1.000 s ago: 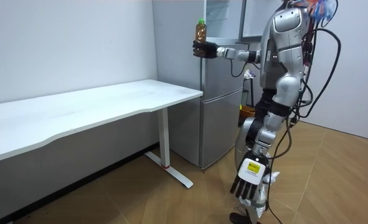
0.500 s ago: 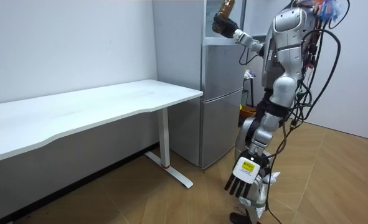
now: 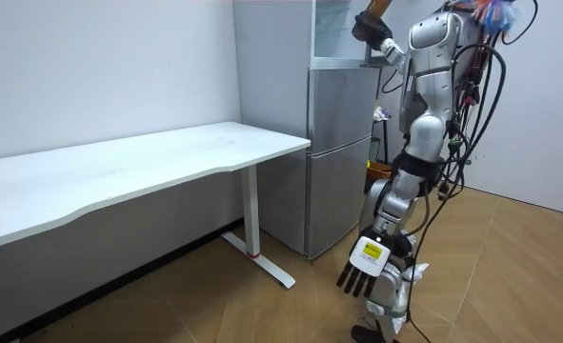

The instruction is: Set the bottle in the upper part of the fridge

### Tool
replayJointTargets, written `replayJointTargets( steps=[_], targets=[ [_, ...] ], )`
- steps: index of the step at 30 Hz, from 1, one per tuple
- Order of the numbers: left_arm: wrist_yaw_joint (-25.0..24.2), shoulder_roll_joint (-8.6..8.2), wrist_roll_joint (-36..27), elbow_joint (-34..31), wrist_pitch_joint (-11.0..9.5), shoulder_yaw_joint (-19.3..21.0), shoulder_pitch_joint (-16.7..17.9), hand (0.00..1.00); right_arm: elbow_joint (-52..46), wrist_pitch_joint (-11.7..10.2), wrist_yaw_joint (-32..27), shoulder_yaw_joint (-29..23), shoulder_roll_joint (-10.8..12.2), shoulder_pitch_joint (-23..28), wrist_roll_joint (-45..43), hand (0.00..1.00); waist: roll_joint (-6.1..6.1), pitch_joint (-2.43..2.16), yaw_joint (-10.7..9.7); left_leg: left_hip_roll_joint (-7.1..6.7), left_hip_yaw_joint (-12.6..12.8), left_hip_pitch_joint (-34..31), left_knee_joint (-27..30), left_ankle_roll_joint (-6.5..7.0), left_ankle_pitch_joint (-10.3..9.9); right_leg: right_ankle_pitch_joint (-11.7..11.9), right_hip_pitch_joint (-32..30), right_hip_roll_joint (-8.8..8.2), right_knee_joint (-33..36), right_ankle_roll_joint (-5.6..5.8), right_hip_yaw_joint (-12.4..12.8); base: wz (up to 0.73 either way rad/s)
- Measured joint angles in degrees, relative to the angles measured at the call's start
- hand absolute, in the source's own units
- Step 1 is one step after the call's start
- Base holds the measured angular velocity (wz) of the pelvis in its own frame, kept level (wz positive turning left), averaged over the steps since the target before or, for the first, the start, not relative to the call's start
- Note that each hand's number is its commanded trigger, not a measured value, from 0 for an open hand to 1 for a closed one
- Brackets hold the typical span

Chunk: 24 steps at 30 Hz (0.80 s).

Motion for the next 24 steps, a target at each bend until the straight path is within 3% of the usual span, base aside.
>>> replayJointTargets(
  steps=[5,12,17,24],
  targets=[
    [0.0,0.05,-0.7,-0.1,0.0,-0.2,0.4,0.00,2.1,1.3,-0.1,0.0,0.0,0.0,-0.3,1.00,-0.48,0.19,0.1,-0.07,0.6,0.3,-0.1,0.03,0.0,-0.1,0.0,0.34,-0.1,0.03,0.6,-0.05],
    [-0.8,0.70,-0.7,0.1,-0.4,-0.1,1.3,0.00,2.3,1.3,-1.3,0.0,-0.4,-0.3,-0.3,1.00,-1.32,0.32,0.3,-0.10,0.6,0.3,-0.5,0.03,0.0,-0.2,-0.1,0.41,-0.2,0.09,0.5,-0.01],
    [-1.4,1.01,0.0,1.2,-0.3,1.1,1.2,0.00,6.6,1.4,-1.4,0.0,-3.9,-2.6,-0.3,1.00,-1.45,0.35,1.3,-0.08,0.4,0.4,-0.6,0.05,0.0,-0.2,0.0,0.38,-0.1,0.10,0.3,0.01],
    [-2.7,1.39,0.1,1.2,0.3,1.2,1.2,0.00,13.0,2.5,-1.8,0.1,-4.8,-7.7,-0.3,1.00,-1.89,0.49,1.4,-0.16,-0.5,0.2,-0.3,0.05,0.0,-0.3,0.3,0.15,0.0,0.12,-0.8,0.07]
  ],
)
